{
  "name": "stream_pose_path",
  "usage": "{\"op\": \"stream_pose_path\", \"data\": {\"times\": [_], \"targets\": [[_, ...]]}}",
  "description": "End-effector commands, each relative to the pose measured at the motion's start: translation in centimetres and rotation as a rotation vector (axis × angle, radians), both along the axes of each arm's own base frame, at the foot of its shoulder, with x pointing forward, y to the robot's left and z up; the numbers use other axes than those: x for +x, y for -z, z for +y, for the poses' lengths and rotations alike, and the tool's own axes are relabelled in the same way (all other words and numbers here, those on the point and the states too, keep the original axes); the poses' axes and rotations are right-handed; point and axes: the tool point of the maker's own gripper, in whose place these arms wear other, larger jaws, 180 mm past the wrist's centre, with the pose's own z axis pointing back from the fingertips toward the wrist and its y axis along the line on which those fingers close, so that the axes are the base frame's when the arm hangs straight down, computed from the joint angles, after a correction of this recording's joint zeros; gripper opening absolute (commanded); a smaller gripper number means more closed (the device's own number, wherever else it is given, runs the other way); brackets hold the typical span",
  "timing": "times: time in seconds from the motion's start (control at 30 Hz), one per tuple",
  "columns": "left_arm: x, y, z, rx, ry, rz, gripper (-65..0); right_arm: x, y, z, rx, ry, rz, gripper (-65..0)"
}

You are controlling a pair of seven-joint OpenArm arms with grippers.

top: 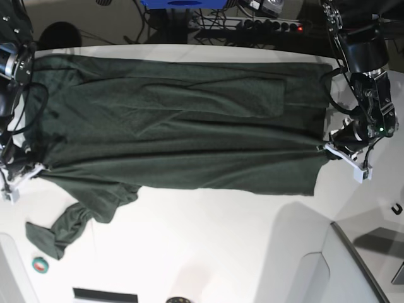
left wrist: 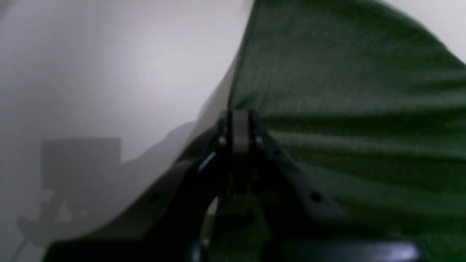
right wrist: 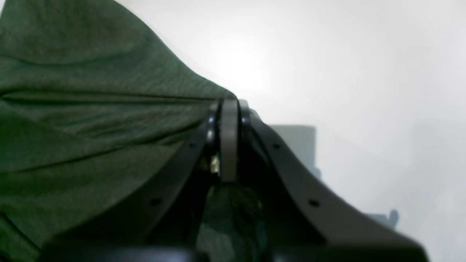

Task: Layout the t-shirt on the table in an organized manner, then fold the t-shirt properly
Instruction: 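Hold both corners and drag the shirt toward the robot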

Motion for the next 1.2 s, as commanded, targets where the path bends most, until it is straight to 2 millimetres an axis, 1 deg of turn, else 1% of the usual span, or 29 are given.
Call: {"op": "stream_pose_path", "data": {"times": [0.0,0.13,0.23,0.33,0.5,0.57,0.63,0.67,0.77,0.8,0.87,0.93,1.03,1.1,1.17], "targets": [[-0.2,-0.5,0.8,0.014,-0.009,-0.006,-65.0,1.2,-1.8,-1.2,-0.021,0.006,-0.056,-64.8],[-3.1,1.5,0.5,0.006,-0.003,0.063,-65.0,1.2,-1.7,-1.2,-0.021,0.006,-0.054,-64.8],[-4.2,1.5,0.6,0.024,0.006,0.068,-65.0,1.1,-1.6,-1.2,-0.021,0.006,-0.053,-64.8],[-4.4,0.5,0.5,0.051,0.027,0.047,-65.0,1.1,-1.6,-1.2,-0.022,0.005,-0.052,-64.8],[-3.8,-0.9,0.4,0.082,0.049,0.015,-65.0,1.0,-1.6,-1.2,-0.021,0.005,-0.049,-64.8],[-4.3,-0.7,0.3,0.081,0.057,0.055,-65.0,1.0,-1.5,-1.2,-0.020,0.005,-0.048,-64.8],[-4.2,-1.2,0.2,0.087,0.068,0.072,-64.8,1.0,-1.5,-1.2,-0.020,0.005,-0.048,-64.8],[-4.1,-1.6,0.1,0.092,0.074,0.069,-58.4,1.0,-1.5,-1.2,-0.020,0.005,-0.048,-64.8],[-3.5,-2.9,-0.1,0.113,0.091,0.049,-42.5,1.0,-1.6,-1.2,-0.021,0.005,-0.049,-64.8],[-3.3,-3.2,-0.1,0.117,0.095,0.046,-38.2,1.0,-1.6,-1.3,-0.022,0.006,-0.049,-64.8],[-2.9,-3.7,0.0,0.123,0.095,0.038,-31.6,1.0,-1.6,-1.3,-0.022,0.006,-0.049,-64.8],[-1.5,-4.5,0.1,0.121,0.089,0.011,-27.8,1.0,-1.6,-1.3,-0.022,0.006,-0.049,-64.8],[0.8,-5.0,0.4,0.093,0.065,-0.017,-26.3,1.0,-1.6,-1.3,-0.023,0.005,-0.048,-64.8],[2.2,-4.7,0.7,0.060,0.041,-0.010,-26.2,1.1,-1.6,-1.3,-0.023,0.005,-0.050,-64.8],[4.0,-4.3,1.6,0.063,0.020,0.007,-26.3,1.1,-1.7,-1.3,-0.023,0.005,-0.051,-64.8]]}}
